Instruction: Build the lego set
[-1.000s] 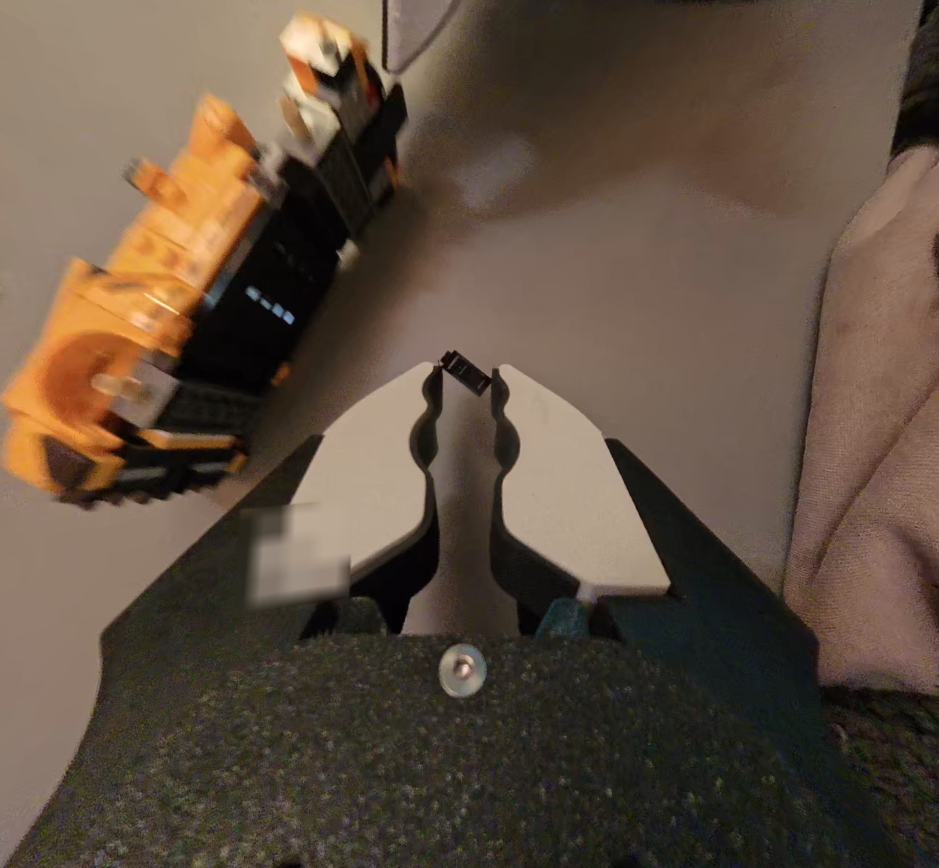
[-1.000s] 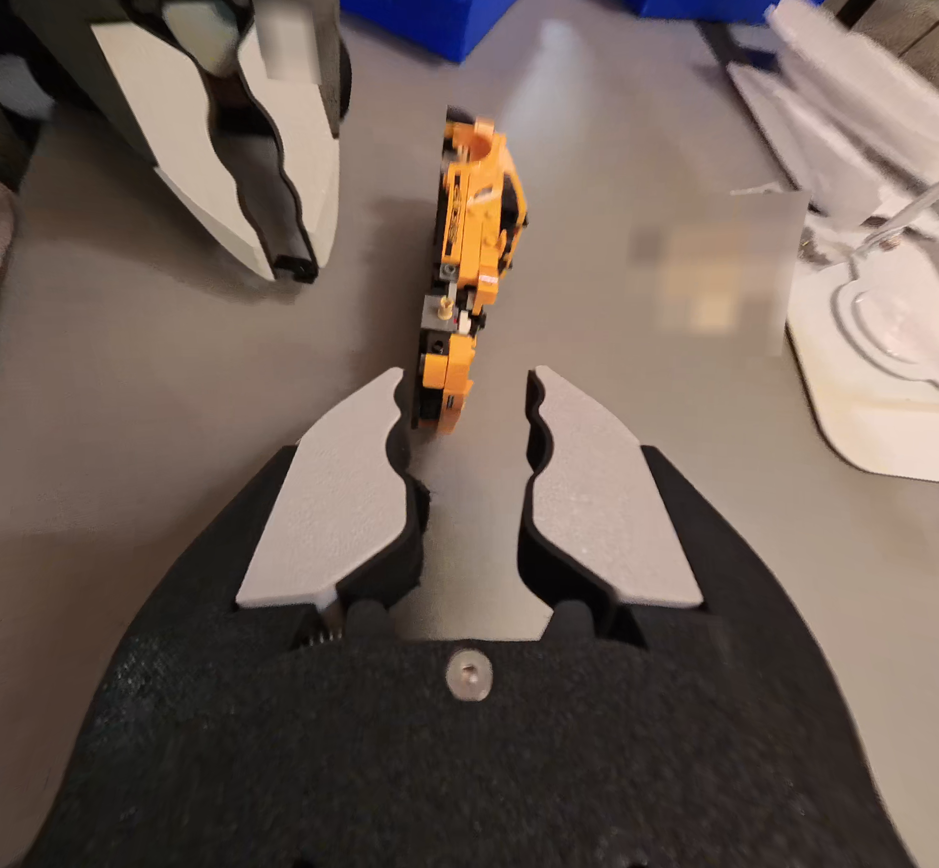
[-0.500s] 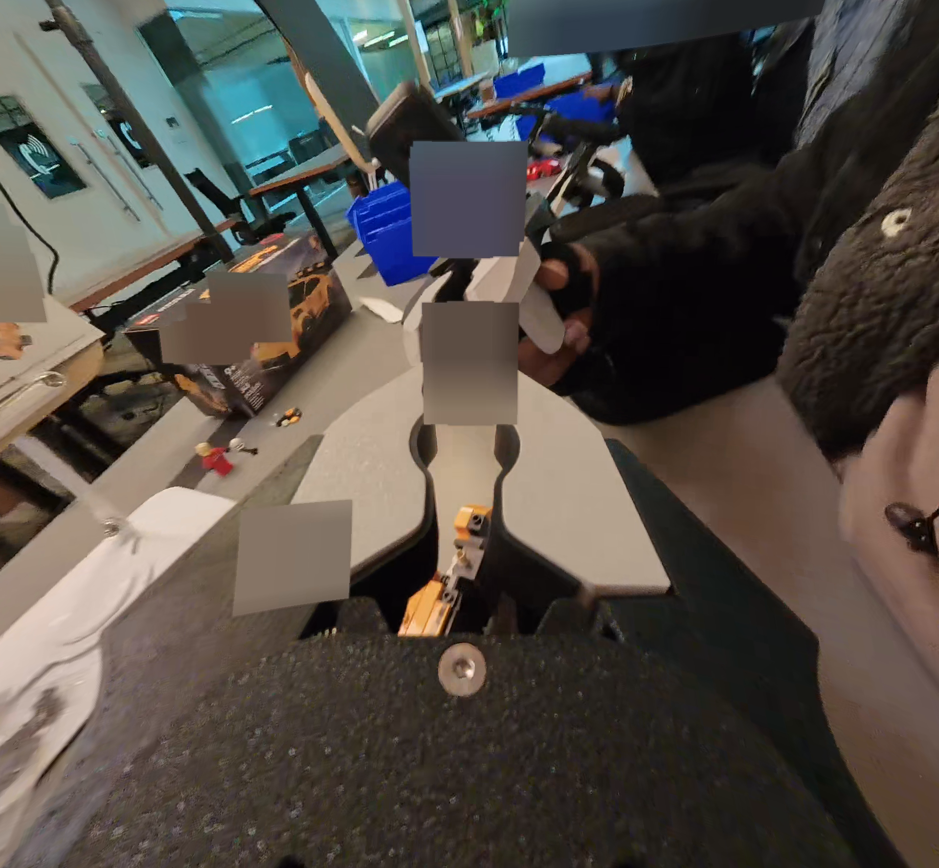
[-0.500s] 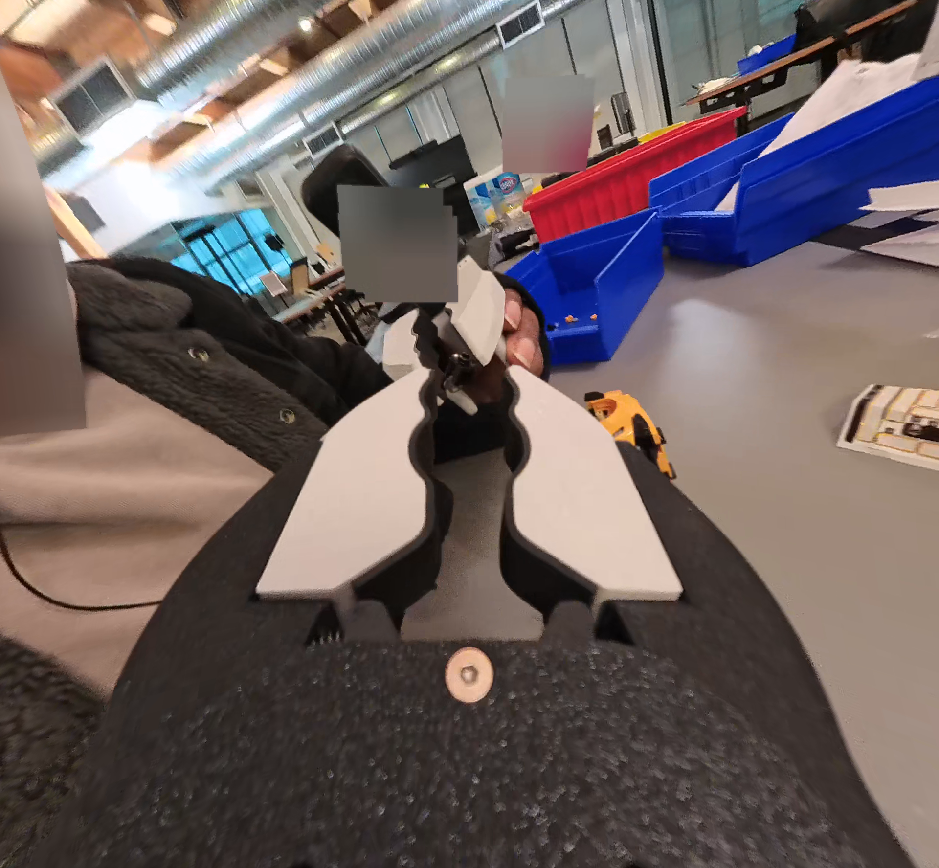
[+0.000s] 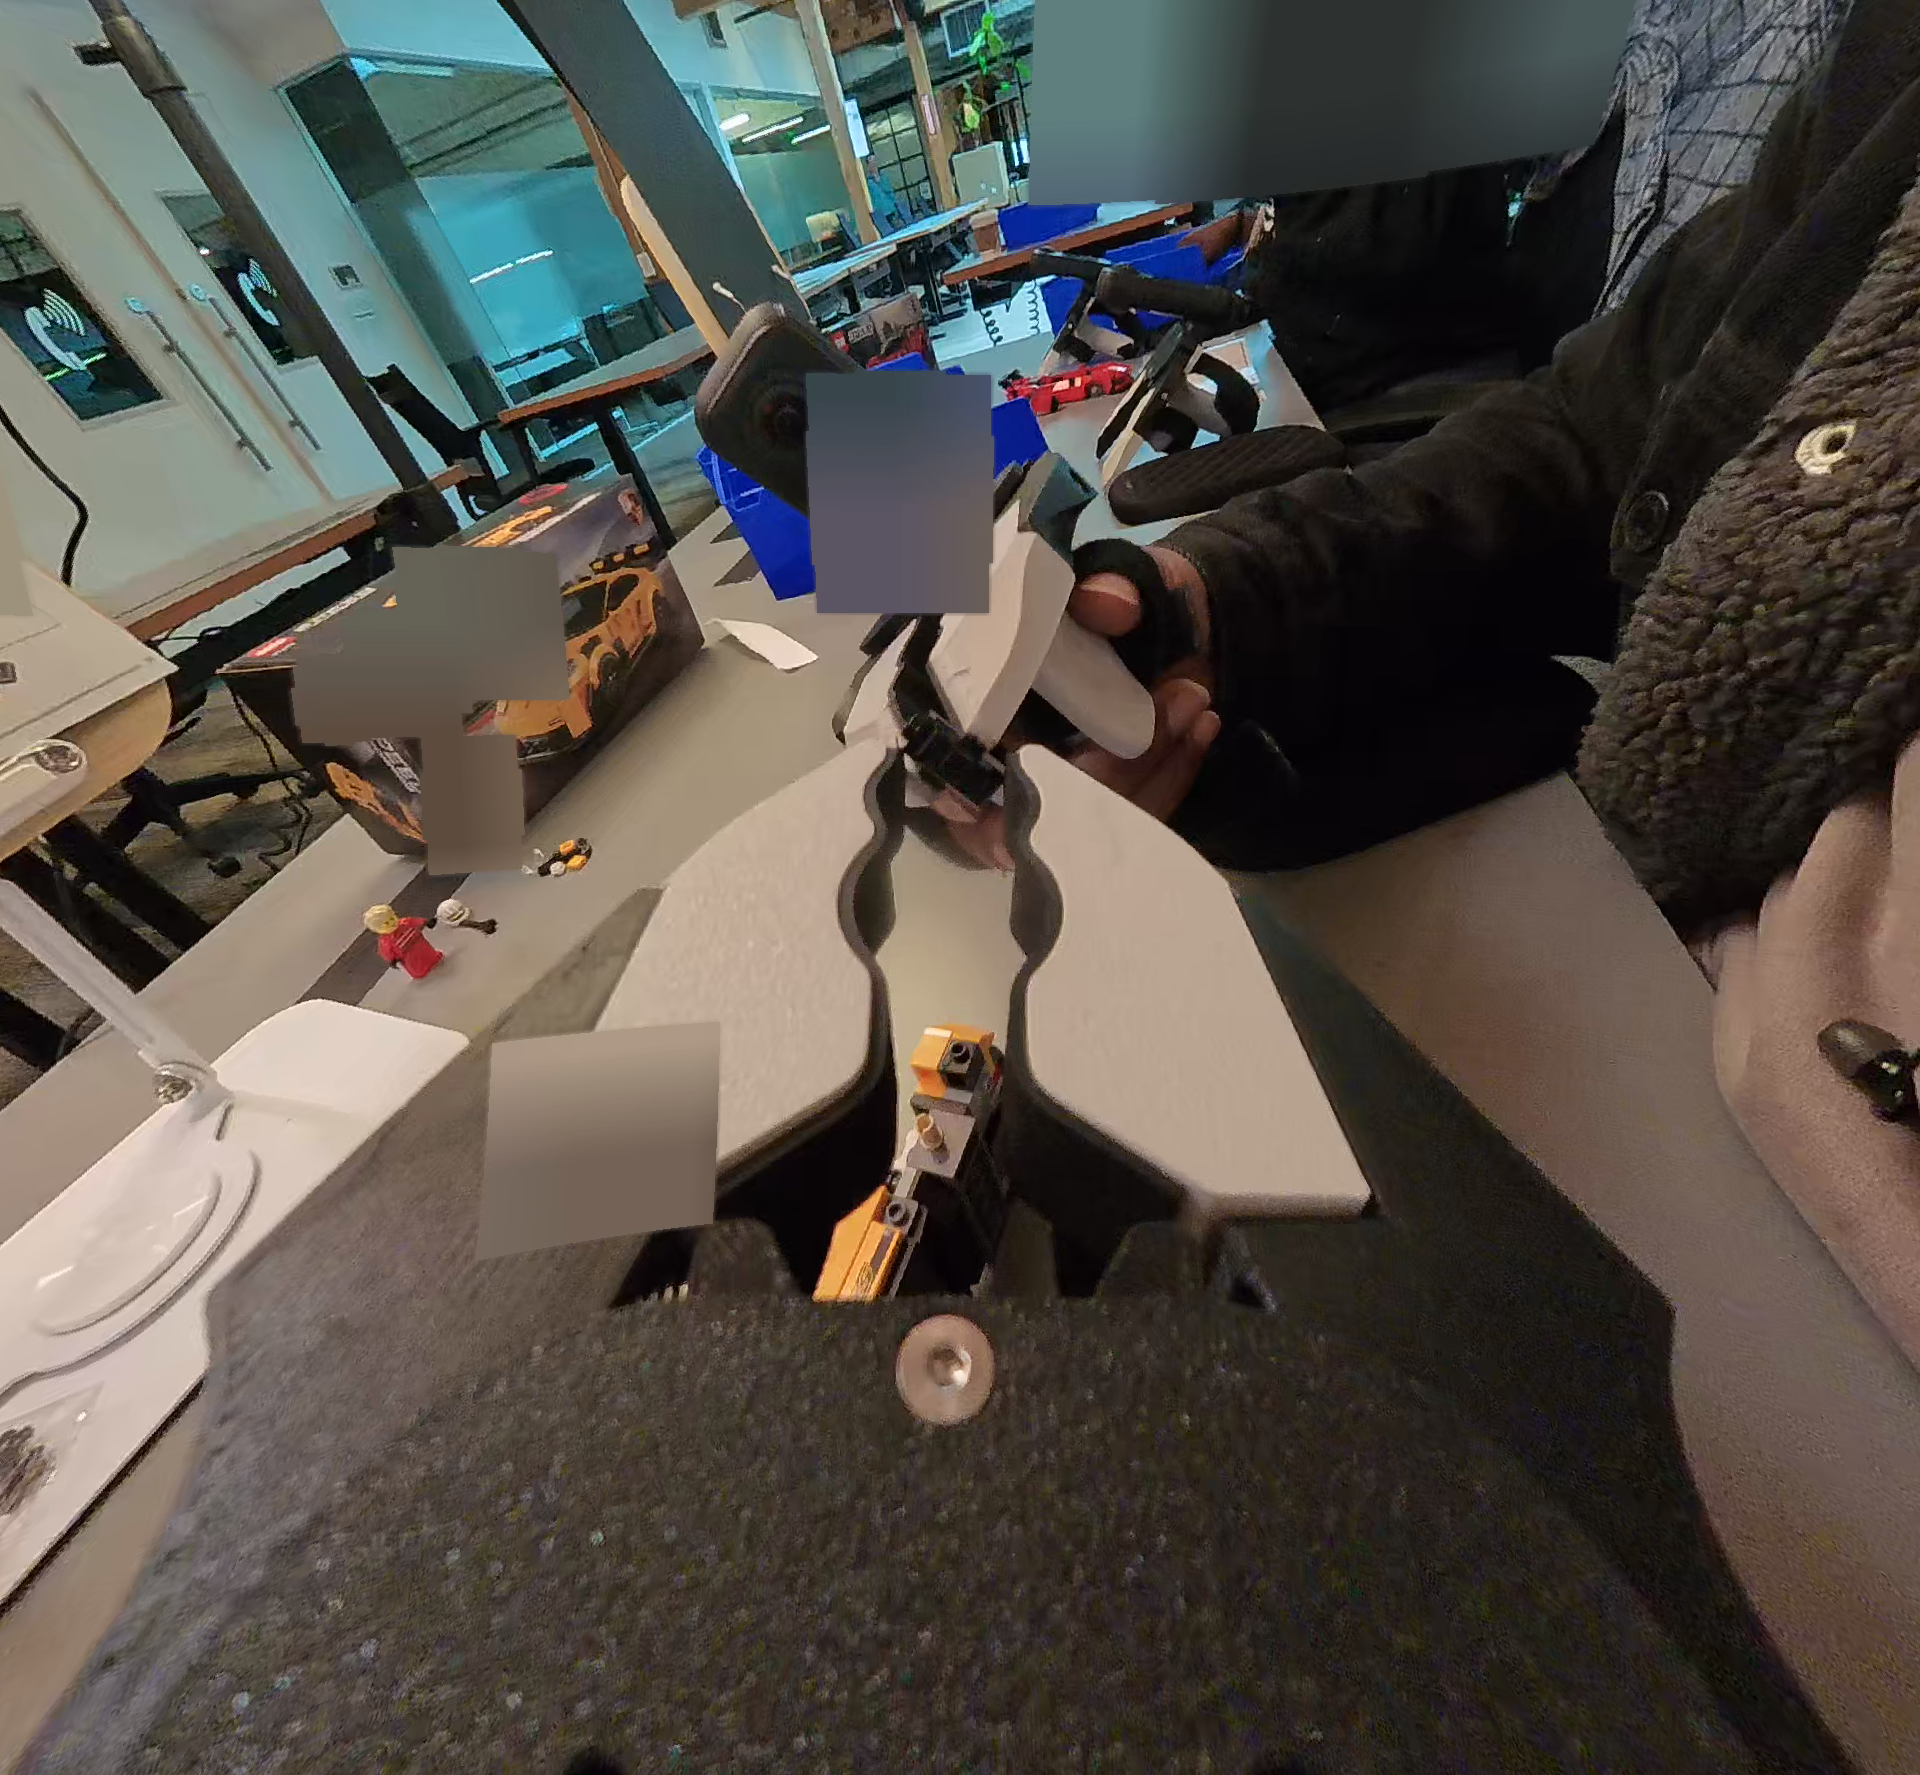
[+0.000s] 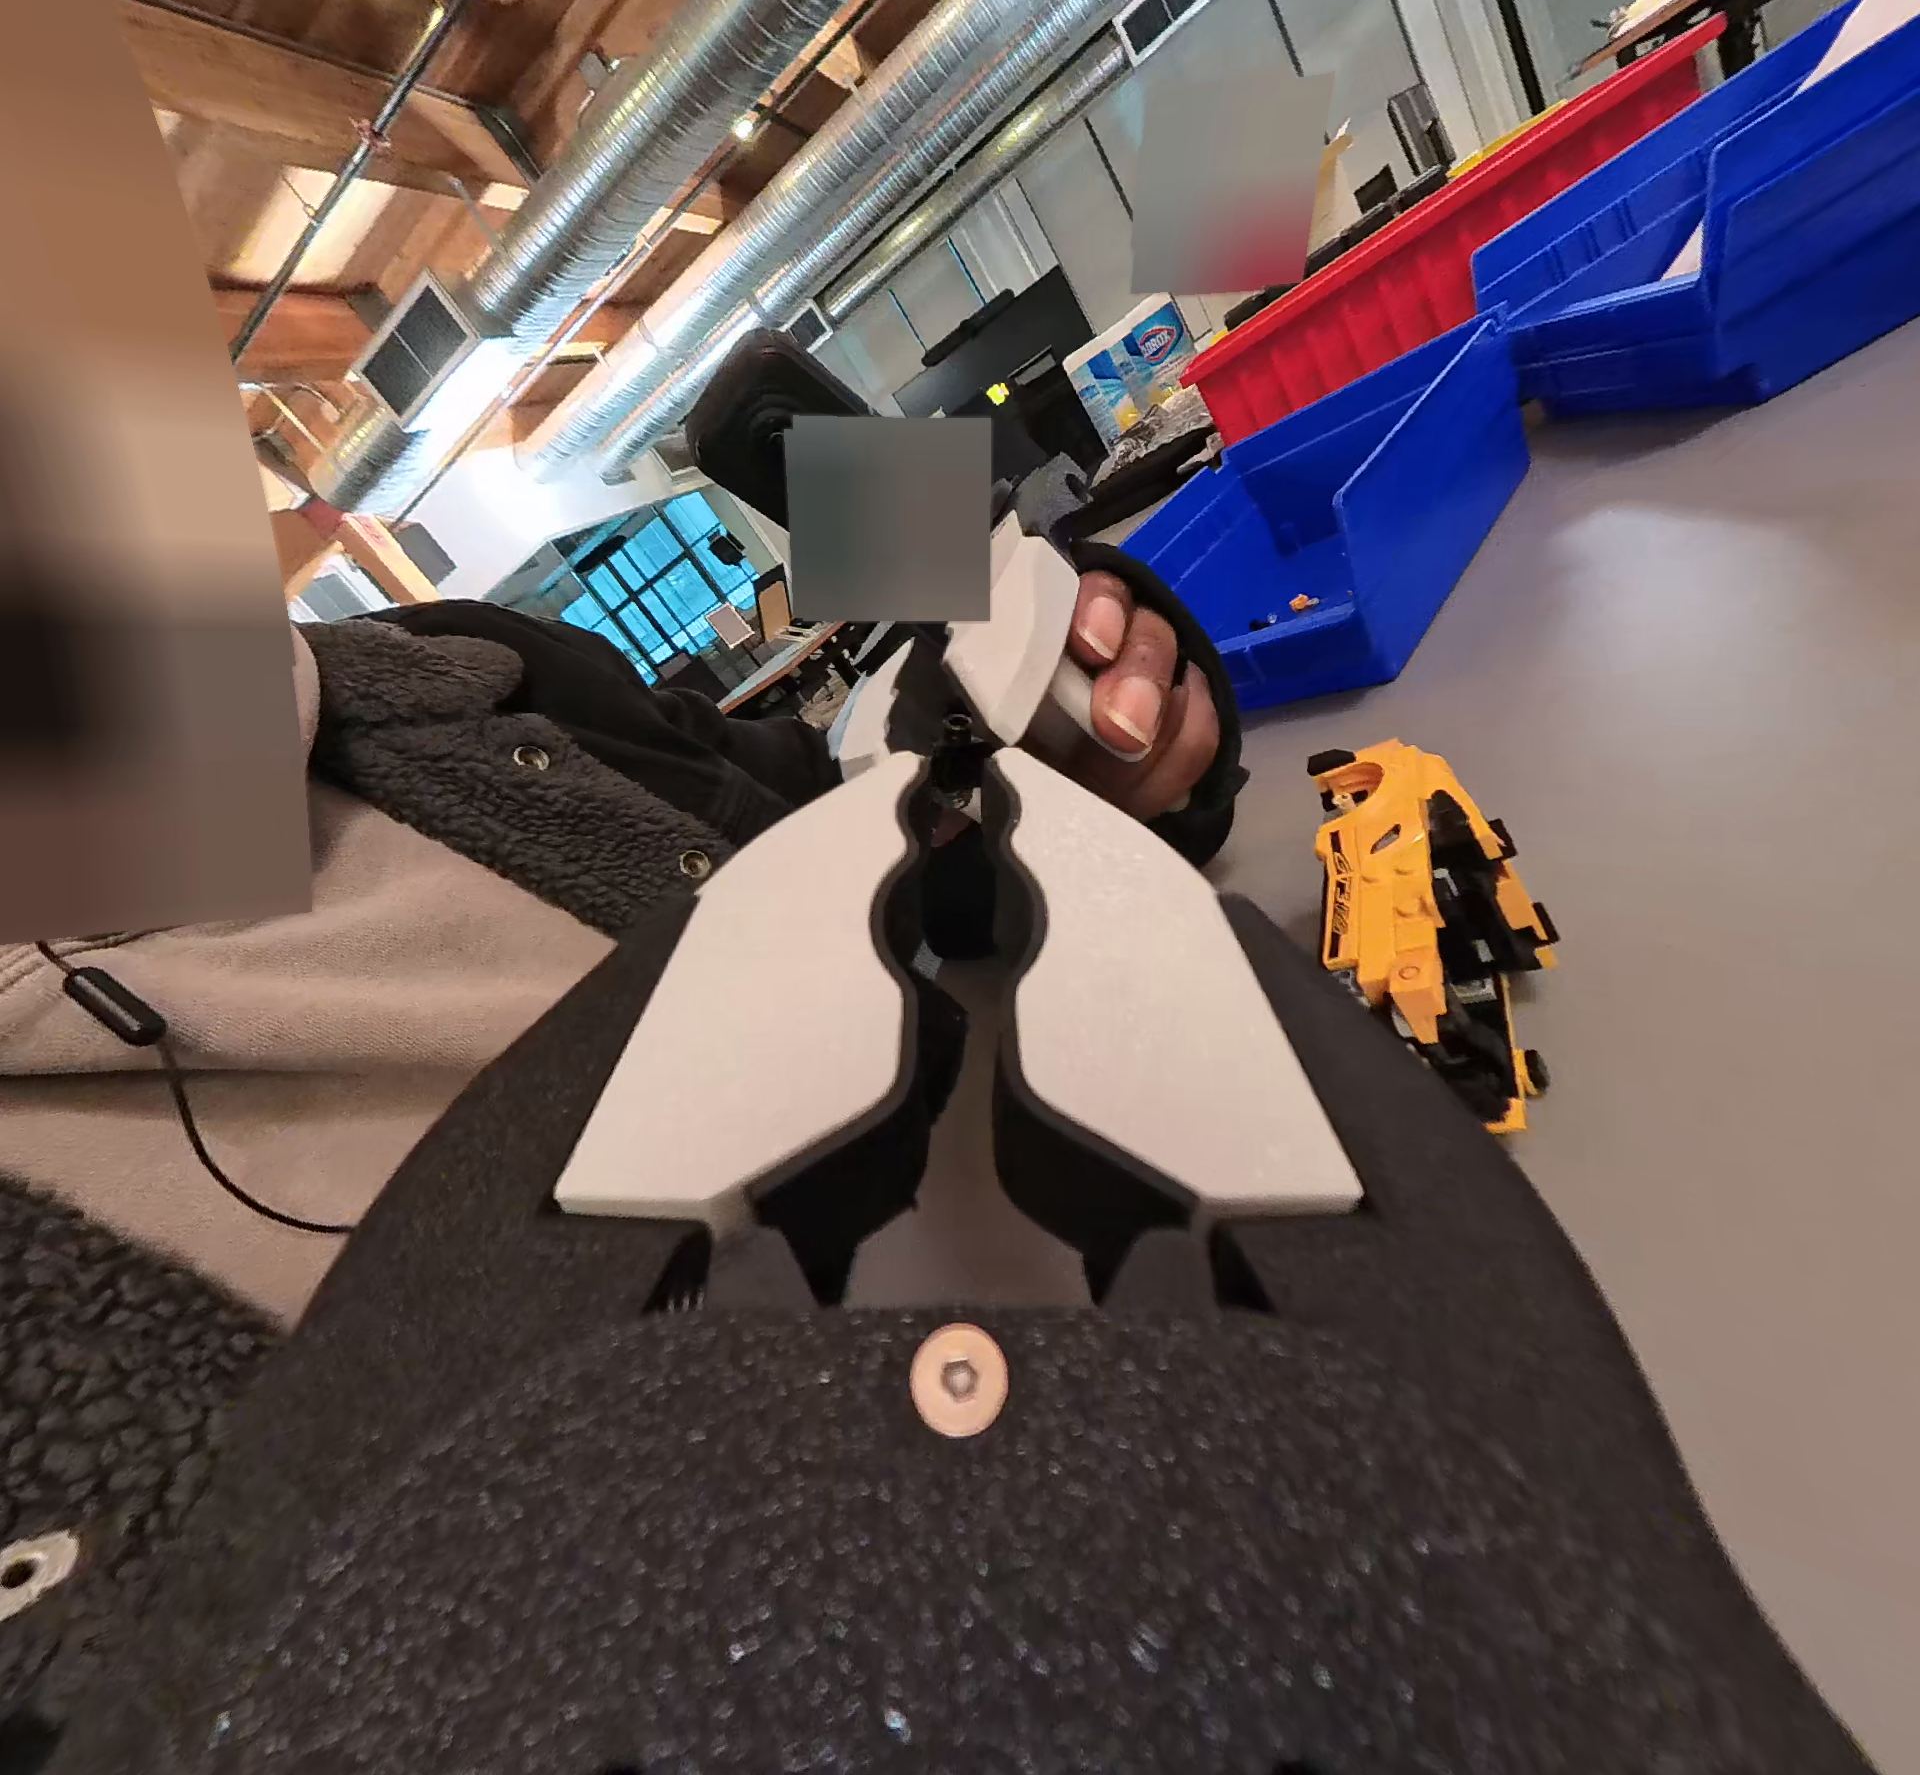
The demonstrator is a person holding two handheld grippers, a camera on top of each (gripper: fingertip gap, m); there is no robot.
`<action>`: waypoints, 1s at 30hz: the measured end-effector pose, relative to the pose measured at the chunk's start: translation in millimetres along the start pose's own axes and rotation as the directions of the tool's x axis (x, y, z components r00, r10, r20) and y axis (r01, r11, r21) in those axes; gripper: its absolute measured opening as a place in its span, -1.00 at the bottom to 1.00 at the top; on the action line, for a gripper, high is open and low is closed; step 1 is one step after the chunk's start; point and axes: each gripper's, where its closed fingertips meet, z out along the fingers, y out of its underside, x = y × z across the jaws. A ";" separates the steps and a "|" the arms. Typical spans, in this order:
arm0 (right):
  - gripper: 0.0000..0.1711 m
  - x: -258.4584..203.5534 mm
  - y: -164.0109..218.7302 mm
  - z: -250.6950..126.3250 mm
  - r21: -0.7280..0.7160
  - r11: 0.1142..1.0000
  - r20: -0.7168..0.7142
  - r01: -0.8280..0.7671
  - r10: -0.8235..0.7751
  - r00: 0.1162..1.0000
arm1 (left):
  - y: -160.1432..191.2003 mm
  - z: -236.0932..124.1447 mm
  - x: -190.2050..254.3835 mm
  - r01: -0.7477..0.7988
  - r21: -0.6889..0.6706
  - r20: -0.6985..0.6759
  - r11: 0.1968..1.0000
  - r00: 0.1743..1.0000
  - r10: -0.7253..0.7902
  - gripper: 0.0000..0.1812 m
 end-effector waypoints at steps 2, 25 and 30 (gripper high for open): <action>-0.91 2.2 0.8 -0.7 -0.006 1.000 -0.020 0.025 -0.025 0.999 | 2.4 -0.1 -0.9 0.005 -0.013 0.006 1.000 1.000 -0.005 -0.81; -0.91 26.9 7.7 -10.4 -0.480 0.384 -0.276 0.789 -0.920 0.279 | 18.0 -0.6 -12.2 0.855 -0.045 -0.278 0.516 0.486 -0.829 -0.72; -0.91 32.0 12.4 -10.2 -0.518 0.345 -0.258 0.782 -0.935 0.242 | 21.2 1.6 -9.3 0.869 -0.067 -0.281 0.490 0.455 -0.845 -0.73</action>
